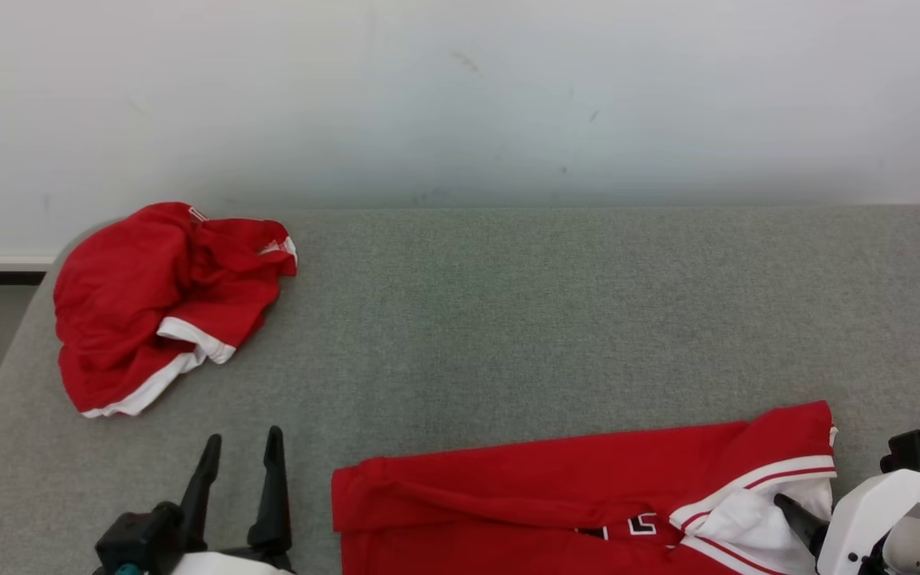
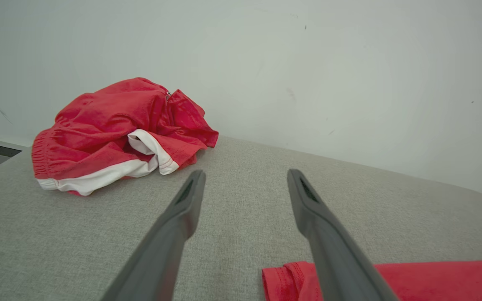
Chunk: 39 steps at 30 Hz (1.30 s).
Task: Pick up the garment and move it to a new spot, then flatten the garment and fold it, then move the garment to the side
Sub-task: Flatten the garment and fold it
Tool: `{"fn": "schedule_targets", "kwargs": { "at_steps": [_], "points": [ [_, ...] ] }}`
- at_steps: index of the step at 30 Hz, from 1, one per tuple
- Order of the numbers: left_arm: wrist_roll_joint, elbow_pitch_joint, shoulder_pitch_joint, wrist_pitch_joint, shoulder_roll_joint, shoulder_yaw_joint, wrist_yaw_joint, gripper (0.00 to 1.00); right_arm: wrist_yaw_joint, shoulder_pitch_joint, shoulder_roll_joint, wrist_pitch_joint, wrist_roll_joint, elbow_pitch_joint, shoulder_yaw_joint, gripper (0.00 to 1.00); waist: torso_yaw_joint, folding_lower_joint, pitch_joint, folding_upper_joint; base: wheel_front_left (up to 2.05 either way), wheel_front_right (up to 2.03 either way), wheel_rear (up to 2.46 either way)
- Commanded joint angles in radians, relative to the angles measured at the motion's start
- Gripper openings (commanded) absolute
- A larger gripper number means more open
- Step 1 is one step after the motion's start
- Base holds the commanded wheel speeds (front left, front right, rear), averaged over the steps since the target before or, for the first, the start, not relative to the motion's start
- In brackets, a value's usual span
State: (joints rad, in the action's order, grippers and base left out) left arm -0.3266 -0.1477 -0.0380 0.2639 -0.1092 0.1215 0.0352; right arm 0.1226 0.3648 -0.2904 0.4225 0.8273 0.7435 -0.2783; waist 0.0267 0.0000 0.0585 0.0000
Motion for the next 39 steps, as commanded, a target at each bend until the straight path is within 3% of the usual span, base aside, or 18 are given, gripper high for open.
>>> {"fn": "schedule_targets", "kwargs": {
  "at_steps": [1, 2, 3, 5, 6, 26, 32, 39],
  "points": [
    [0.010, -0.004, -0.008, 0.000, 0.002, -0.005, -0.005, 1.00, 0.014, -0.064, 0.075, 0.061, 0.025, 0.007, -0.053, 1.00, 0.003, 0.0000, -0.002, 0.0000, 0.00, 0.00, 0.00],
    [0.013, -0.007, -0.008, 0.000, 0.004, -0.006, -0.007, 1.00, 0.014, -0.066, 0.072, 0.071, 0.032, -0.003, -0.057, 0.82, 0.005, 0.0000, -0.004, 0.0000, 0.00, 0.00, 0.00],
    [0.016, -0.010, -0.007, 0.000, 0.006, -0.008, -0.010, 1.00, 0.014, -0.064, 0.065, 0.072, 0.036, -0.008, -0.057, 0.49, 0.006, 0.0000, -0.006, 0.0000, 0.00, 0.00, 0.00],
    [0.019, -0.016, -0.006, 0.000, 0.010, -0.011, -0.014, 1.00, 0.014, -0.053, 0.048, 0.065, 0.033, -0.014, -0.049, 0.04, 0.009, 0.0000, -0.009, 0.0000, 0.00, 0.00, 0.00],
    [0.021, -0.019, -0.006, 0.000, 0.013, -0.011, -0.016, 1.00, 0.014, -0.048, 0.040, 0.060, 0.031, -0.012, -0.041, 0.00, 0.010, 0.0000, -0.011, 0.0000, 0.00, 0.00, 0.00],
    [0.041, -0.042, 0.022, 0.000, 0.041, -0.057, -0.054, 1.00, 0.007, -0.001, -0.124, -0.086, -0.067, -0.026, 0.173, 0.00, -0.022, 0.0000, -0.047, 0.0000, 0.00, 0.00, 0.00],
    [0.043, -0.050, 0.031, 0.000, 0.048, -0.066, -0.065, 1.00, 0.007, -0.057, -0.103, -0.053, -0.096, -0.221, 0.184, 0.00, -0.019, 0.0000, -0.069, 0.0000, 0.00, 0.00, 0.00],
    [0.046, -0.062, 0.027, 0.000, 0.052, -0.064, -0.076, 1.00, 0.007, -0.165, -0.020, 0.073, -0.177, -0.579, 0.138, 0.00, 0.011, 0.0000, -0.083, 0.0000, 0.00, 0.00, 0.00]
  ]
}}
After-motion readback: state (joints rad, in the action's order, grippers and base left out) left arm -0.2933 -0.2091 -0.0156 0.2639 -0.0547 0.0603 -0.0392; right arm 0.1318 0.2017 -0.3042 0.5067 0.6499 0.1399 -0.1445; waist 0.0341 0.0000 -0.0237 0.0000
